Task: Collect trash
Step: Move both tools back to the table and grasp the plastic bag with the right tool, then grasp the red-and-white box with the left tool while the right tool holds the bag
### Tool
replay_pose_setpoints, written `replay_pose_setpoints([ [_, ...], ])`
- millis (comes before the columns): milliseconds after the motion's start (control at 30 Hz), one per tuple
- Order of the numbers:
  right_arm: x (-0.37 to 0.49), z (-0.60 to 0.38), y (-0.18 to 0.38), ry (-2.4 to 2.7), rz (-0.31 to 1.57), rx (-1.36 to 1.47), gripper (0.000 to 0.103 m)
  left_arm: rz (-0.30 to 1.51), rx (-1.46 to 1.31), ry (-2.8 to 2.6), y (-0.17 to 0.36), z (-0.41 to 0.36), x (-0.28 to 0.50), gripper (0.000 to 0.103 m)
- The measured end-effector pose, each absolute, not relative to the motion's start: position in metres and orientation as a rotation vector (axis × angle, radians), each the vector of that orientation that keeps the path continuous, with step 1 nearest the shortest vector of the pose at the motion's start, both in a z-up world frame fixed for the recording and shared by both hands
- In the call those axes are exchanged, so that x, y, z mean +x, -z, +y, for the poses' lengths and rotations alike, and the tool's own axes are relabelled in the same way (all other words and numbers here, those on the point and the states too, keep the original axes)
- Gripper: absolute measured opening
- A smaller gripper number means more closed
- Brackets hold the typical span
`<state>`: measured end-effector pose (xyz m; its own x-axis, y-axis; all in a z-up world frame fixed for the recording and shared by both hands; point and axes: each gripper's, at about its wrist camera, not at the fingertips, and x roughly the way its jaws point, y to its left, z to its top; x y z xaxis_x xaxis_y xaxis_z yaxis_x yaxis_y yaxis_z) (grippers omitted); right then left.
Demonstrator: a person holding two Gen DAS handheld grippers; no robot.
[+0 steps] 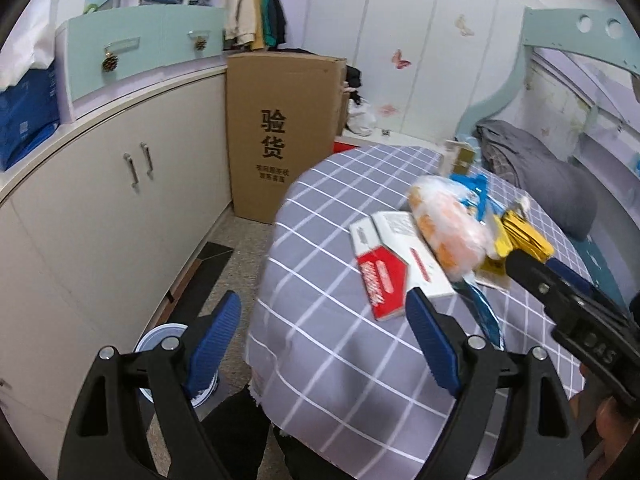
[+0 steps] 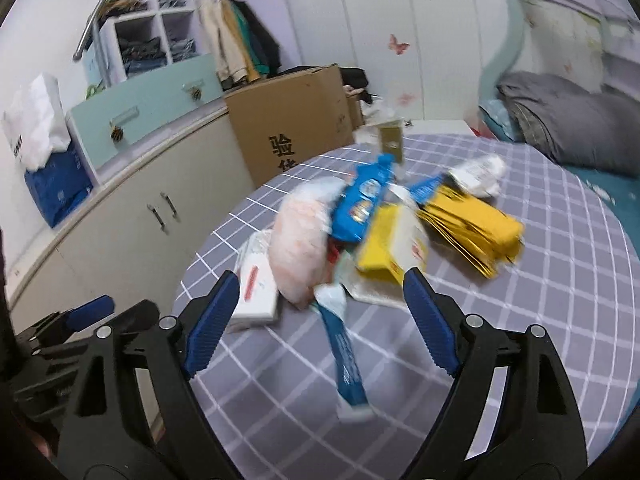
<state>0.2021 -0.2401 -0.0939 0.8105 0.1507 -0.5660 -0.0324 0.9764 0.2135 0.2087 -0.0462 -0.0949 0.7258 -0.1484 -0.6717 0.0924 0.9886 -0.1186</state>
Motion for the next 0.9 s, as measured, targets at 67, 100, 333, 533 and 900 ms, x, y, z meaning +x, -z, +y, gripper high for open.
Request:
replay_pose_setpoints([
  [67, 0.217, -0.233, 0.096, -0.091, 0.636, 0.174, 0.082, 0.75, -0.093, 0.119, 0.095, -0.041, 0.214, 0.082],
  [100, 0.226, -0.231, 0.099, -0.091, 0.654, 0.167, 0.081, 0.752, -0.097, 0.116, 0.095, -0.039, 0.216, 0.082],
  [333, 0.248, -0.236, 0.114, -0.16, 0.72, 0.205, 0.028, 0.791, -0.1, 0.158, 0.105, -0.049, 0.23, 0.082],
  [533, 0.221, -0.257, 0.099, -0.099, 0.6, 0.223, 0.027, 0.844, -0.112, 0.228, 0.117, -0.079, 0.244, 0.086],
  [900, 0.211, -0.273, 0.099, -0.081, 0.579, 0.249, 0.027, 0.948, -0.175, 0.227, 0.137, -0.112, 0.283, 0.087],
])
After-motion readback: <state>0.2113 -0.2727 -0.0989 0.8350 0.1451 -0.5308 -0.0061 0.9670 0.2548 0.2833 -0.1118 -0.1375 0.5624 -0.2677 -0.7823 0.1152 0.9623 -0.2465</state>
